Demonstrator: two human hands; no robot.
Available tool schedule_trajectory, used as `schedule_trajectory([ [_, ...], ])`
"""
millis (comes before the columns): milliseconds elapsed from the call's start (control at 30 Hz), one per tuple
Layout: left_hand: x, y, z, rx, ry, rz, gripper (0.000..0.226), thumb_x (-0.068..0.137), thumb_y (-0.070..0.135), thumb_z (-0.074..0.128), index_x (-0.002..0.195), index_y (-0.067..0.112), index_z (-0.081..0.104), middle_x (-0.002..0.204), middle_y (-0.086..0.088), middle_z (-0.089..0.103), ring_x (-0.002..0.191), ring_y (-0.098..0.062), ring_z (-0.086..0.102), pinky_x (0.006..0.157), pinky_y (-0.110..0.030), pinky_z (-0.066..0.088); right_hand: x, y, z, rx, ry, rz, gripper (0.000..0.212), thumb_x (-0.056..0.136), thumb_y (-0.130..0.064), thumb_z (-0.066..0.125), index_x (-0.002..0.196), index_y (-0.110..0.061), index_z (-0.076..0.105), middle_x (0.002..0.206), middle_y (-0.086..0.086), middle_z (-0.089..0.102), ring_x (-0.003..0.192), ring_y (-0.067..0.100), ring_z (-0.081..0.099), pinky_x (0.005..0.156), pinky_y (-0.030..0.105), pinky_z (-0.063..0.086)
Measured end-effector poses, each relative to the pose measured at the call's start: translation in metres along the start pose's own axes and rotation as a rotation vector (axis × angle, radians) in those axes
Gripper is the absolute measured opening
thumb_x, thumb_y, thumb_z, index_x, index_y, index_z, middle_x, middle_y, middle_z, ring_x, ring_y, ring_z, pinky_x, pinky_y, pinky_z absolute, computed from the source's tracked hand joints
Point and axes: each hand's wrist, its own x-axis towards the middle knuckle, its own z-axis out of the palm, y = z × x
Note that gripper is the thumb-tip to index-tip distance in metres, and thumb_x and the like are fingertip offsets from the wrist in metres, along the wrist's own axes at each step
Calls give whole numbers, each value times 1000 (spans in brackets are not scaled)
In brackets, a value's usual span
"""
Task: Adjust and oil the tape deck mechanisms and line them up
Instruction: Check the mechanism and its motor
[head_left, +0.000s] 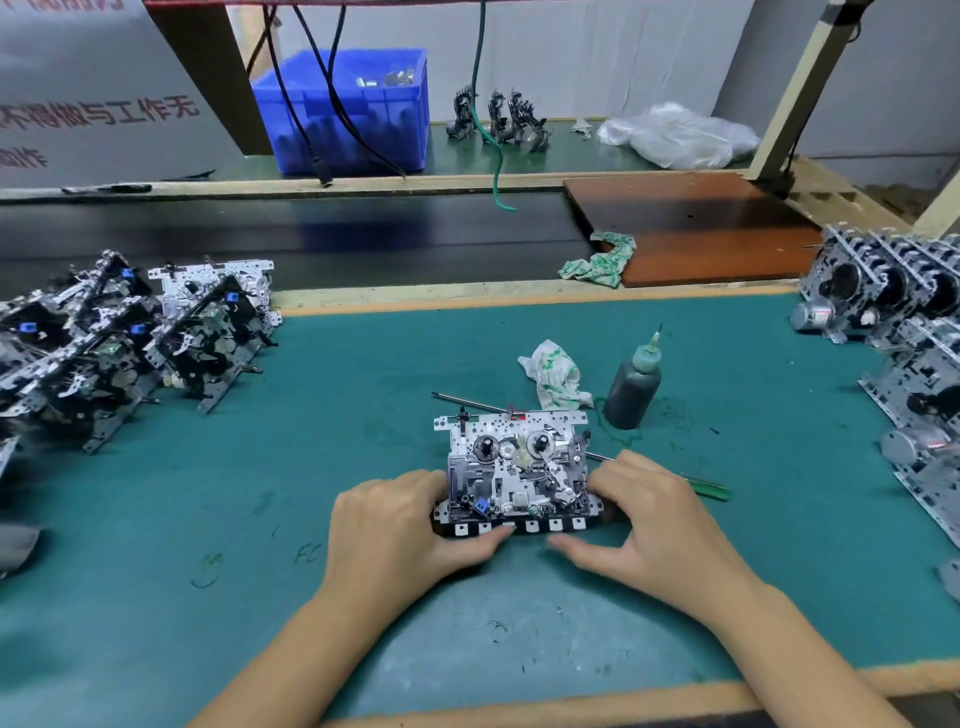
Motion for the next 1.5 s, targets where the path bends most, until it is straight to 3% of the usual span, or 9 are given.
schedule_trajectory([
  [167,3,-1,-2,-21,-69,14,64,52,84,48,56,25,25,39,4,41,34,-17,42,40,-21,23,-2,-1,6,-15,55,43,44,75,-59,55,62,-23,34,58,-11,33,57,12,36,55,22,21],
  [300,2,2,-1,8,-40,-29,60,55,78,51,54,24,25,36,1,41,32,-22,44,39,-21,22,1,-1,7,-63,52,25,51,70,-66,55,59,-19,40,57,-9,36,54,13,36,55,21,19],
  [433,-1,3,-1,-29,-28,30,57,56,75,55,55,26,26,36,2,38,31,-21,41,39,-19,25,2,-8,9,-144,156,87,52,65,-67,54,55,-23,31,52,-13,27,49,11,29,53,21,24],
  [600,0,4,-2,-16,-28,-40,56,57,76,50,55,26,24,35,0,39,30,-20,40,38,-21,22,1,3,7,-100,94,-29,48,72,-58,56,55,-14,44,54,-7,38,52,15,37,53,25,28],
  [967,0,3,-2,-40,-65,-123,53,52,79,49,52,39,15,35,0,42,33,-18,43,41,-13,15,-1,-2,6,-61,58,-13,46,68,-60,59,60,-23,34,58,-11,34,56,12,34,55,22,24],
  [1100,1,1,-5,-78,-97,-60,59,47,85,49,53,40,12,34,5,24,37,-16,39,42,-11,13,-1,-4,7,-82,69,30,41,73,-58,55,63,-24,34,59,-11,32,55,12,34,56,23,23],
  [1233,1,6,-5,-34,-78,-76,55,47,85,48,56,43,13,37,4,46,34,-15,47,43,-11,10,0,-3,4,-41,31,12,46,74,-57,56,58,-17,40,59,-9,35,56,15,36,55,24,25],
  [1367,3,1,-11,-119,-11,-5,55,58,78,54,52,30,28,38,1,38,38,-15,34,43,-19,19,-3,-9,-1,207,52,53,51,80,-51,54,54,-8,45,53,0,39,56,15,38,54,27,31],
  [1500,5,0,-18,-494,89,21,65,89,68,40,49,17,32,54,2,37,45,-4,26,45,-11,18,6,-26,-6,626,157,393,51,77,-60,50,41,-25,49,42,3,41,44,11,40,49,18,30],
])
